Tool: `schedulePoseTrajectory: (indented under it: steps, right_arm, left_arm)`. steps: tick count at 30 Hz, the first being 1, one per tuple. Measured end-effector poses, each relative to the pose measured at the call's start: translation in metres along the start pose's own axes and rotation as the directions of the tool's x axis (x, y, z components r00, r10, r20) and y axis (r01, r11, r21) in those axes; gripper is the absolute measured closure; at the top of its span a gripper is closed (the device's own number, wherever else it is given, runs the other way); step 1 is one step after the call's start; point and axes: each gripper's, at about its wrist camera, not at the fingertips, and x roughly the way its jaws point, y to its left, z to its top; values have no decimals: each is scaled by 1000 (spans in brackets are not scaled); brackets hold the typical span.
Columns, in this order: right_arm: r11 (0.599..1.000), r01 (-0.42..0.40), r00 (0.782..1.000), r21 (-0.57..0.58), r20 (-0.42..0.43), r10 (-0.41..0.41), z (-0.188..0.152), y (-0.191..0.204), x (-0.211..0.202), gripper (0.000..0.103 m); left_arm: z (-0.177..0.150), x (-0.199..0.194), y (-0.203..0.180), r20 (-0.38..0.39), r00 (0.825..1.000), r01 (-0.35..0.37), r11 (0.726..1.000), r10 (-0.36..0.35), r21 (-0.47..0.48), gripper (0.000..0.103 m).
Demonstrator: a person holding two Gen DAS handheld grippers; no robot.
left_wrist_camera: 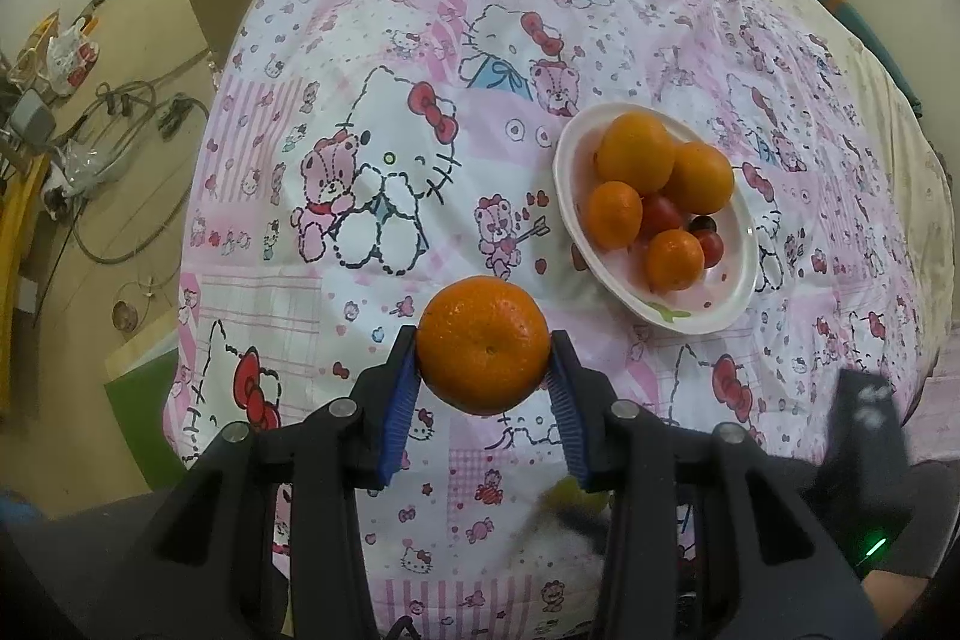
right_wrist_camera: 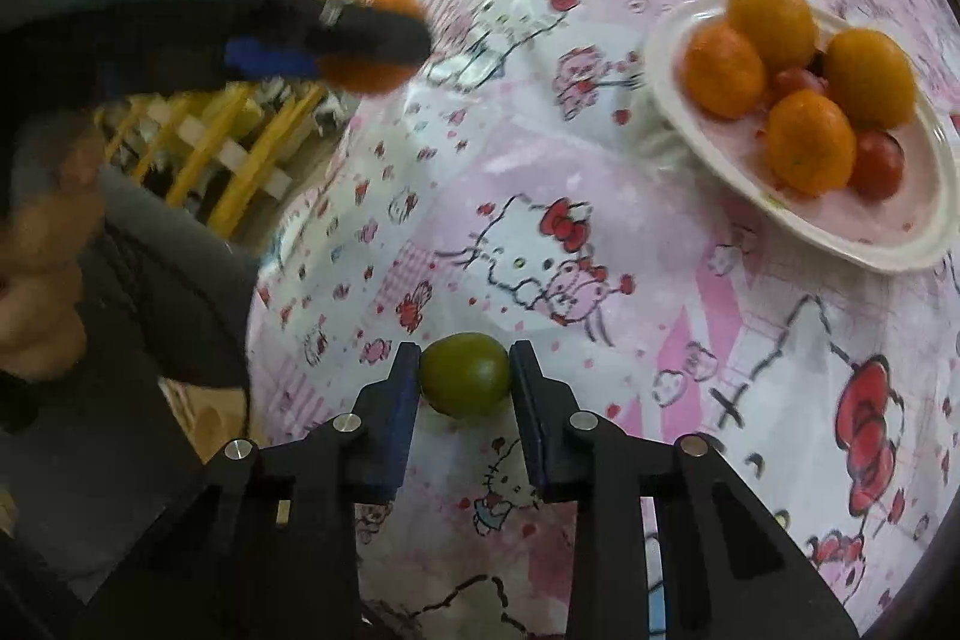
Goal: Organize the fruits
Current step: 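Carry the tangerine over the plate with the left gripper while the right carries the lime there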
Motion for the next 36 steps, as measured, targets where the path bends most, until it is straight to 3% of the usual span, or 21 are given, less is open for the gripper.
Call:
schedulePoseTrajectory:
  steps: [5,10,13,16,17,18,20,24,29,31,35,36]
  right_arm:
    - [992,-21,994,123,108,8,6,-31,-48,71]
    - [975,9,975,221,216,-58,15,-74,-108,71]
    - [962,31,963,272,251,-102,19,-98,-131,71]
    - [959,-27,970,283,240,-44,19,-103,-127,61]
    - [959,-40,974,282,224,-25,17,-101,-120,44]
    - [960,-46,979,277,205,-12,16,-96,-112,36]
    - [970,-51,987,237,160,13,13,-77,-85,32]
    - [995,-13,999,96,52,8,8,-33,-33,36]
    - [997,44,999,-59,-8,-44,3,4,4,48]
    - [995,68,997,-70,-16,-69,3,6,12,52]
    - [994,70,997,-88,-24,-72,4,7,18,72]
    - [992,73,997,-100,-22,-76,3,9,17,72]
  left_arm:
    - [2,7,-20,-20,1000,8,999,-7,36,66]
    - [7,19,-58,-46,999,35,991,-29,126,66]
    - [15,24,-67,-36,999,31,991,-27,132,66]
    - [22,21,-57,-1,1000,6,996,-6,90,66]
    - [24,19,-51,5,1000,2,998,-2,64,66]
    - [25,18,-43,9,1000,2,999,-3,33,66]
    - [26,16,-32,11,1000,-2,1000,2,-6,66]
    - [24,14,-18,14,1000,0,999,1,-39,66]
    - [20,12,-7,14,1000,0,999,1,-41,66]
    - [20,11,-4,14,1000,-4,999,4,-39,66]
    - [19,11,0,8,1000,2,999,-1,-50,66]
    - [19,11,0,8,1000,4,999,-4,-50,66]
